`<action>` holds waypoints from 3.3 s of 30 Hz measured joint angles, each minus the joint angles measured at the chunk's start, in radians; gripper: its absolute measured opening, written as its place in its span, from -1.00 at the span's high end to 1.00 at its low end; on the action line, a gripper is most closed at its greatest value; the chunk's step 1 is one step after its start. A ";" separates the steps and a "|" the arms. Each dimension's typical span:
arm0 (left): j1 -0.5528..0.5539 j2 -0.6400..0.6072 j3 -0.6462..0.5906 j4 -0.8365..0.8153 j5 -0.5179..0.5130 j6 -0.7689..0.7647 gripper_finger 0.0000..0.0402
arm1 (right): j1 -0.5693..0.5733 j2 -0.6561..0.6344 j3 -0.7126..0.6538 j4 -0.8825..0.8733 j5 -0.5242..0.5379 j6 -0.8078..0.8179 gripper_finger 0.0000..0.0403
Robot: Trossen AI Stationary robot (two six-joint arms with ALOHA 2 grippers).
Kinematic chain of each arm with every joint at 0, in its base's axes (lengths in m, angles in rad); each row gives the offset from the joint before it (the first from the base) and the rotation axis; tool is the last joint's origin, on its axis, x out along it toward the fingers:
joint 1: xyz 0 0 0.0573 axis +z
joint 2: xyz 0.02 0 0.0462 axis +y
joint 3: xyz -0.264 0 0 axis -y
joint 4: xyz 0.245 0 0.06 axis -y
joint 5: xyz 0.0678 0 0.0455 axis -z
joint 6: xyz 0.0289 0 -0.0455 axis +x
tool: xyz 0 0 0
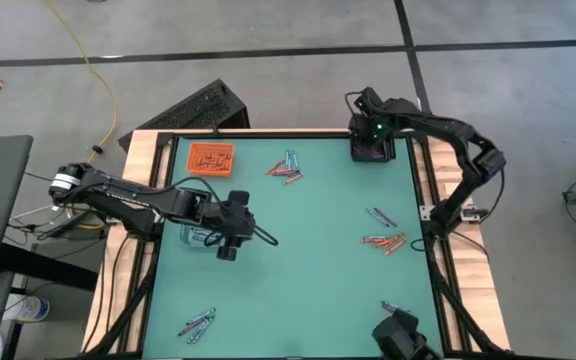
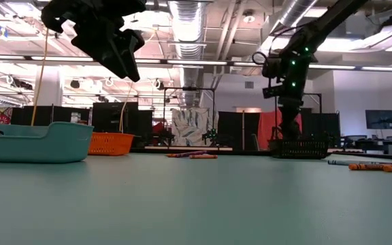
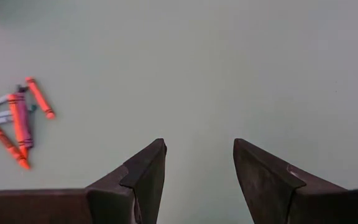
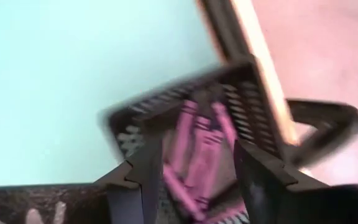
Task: Sort crayons
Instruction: Put the middle right blue crayon into the left blue bin
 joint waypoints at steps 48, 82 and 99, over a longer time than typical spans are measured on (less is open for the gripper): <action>0.001 0.000 0.000 -0.069 0.062 -0.148 0.11 | 1.176 -0.002 0.042 -0.124 -0.013 0.484 0.32; 0.001 0.000 0.000 -0.069 0.062 -0.147 0.11 | 1.222 -0.002 0.042 -0.045 0.059 0.661 0.32; 0.001 0.000 0.000 -0.069 0.062 -0.147 0.11 | 1.265 -0.002 0.042 -0.043 0.068 0.657 0.32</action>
